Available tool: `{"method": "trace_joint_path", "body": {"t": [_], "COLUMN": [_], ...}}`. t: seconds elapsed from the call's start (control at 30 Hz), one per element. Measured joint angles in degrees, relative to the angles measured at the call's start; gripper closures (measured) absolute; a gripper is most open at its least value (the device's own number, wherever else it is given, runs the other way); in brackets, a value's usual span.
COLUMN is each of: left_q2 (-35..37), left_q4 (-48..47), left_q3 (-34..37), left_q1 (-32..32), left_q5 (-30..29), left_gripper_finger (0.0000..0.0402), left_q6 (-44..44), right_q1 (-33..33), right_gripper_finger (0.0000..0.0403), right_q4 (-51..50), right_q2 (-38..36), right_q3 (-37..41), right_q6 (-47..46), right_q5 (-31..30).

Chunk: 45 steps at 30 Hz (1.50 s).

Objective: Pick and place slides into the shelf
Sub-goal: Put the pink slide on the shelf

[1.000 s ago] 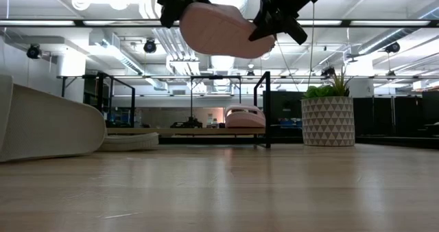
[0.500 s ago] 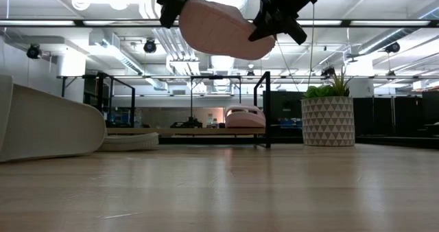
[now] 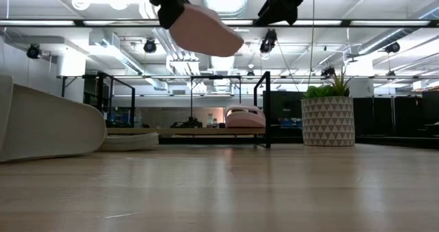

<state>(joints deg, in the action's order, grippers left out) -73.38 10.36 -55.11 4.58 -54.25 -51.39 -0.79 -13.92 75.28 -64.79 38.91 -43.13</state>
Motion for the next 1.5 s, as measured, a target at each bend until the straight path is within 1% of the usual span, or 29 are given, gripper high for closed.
{"method": "trace_joint_path", "body": {"t": [0.13,0.3,0.5,0.63,0.73,0.9,1.03,1.2,1.5], "left_q2": [-0.51,-2.53,-9.01,-14.15,-17.41,-21.62,-23.75,-26.74,-32.82], "left_q4": [-0.44,-0.28,0.05,0.81,2.22,2.64,2.91,2.8,2.8], "left_q3": [0.28,0.28,0.28,-0.06,-0.26,-0.37,-0.37,-0.38,-3.83], "left_q1": [0.24,0.13,-0.37,-1.83,-3.48,-5.96,-6.49,-6.47,-6.76], "left_q5": [-3.26,-4.84,-15.26,-19.76,-19.88,-20.11,-20.1,-18.4,-19.28], "left_gripper_finger": [0.0401,0.0401,0.0401,0.0401,0.0401,0.0401,0.0401,0.0402,0.0402], "left_q6": [0.1,4.69,8.55,10.62,11.0,15.24,19.31,23.83,24.52], "right_q1": [0.15,0.02,0.04,0.02,0.04,0.02,0.02,0.02,0.02], "right_gripper_finger": [0.016,0.0159,0.0169,0.017,0.0171,0.0172,0.0173,0.0173,0.0174], "right_q4": [-0.13,-0.24,-0.3,-0.4,-0.43,-0.69,-0.86,-0.86,-0.91], "right_q2": [-1.9,-3.84,-5.72,-5.92,-5.92,-5.92,-5.89,-5.89,-5.89], "right_q3": [0.04,-0.22,-0.22,-0.2,-0.11,-0.07,0.0,0.02,0.07], "right_q6": [-1.98,-7.06,-10.1,-10.5,-10.5,-11.47,-11.46,-11.49,-11.9], "right_q5": [0.07,-0.34,-0.31,-0.42,-0.38,-0.4,-0.38,-0.37,-0.33]}}
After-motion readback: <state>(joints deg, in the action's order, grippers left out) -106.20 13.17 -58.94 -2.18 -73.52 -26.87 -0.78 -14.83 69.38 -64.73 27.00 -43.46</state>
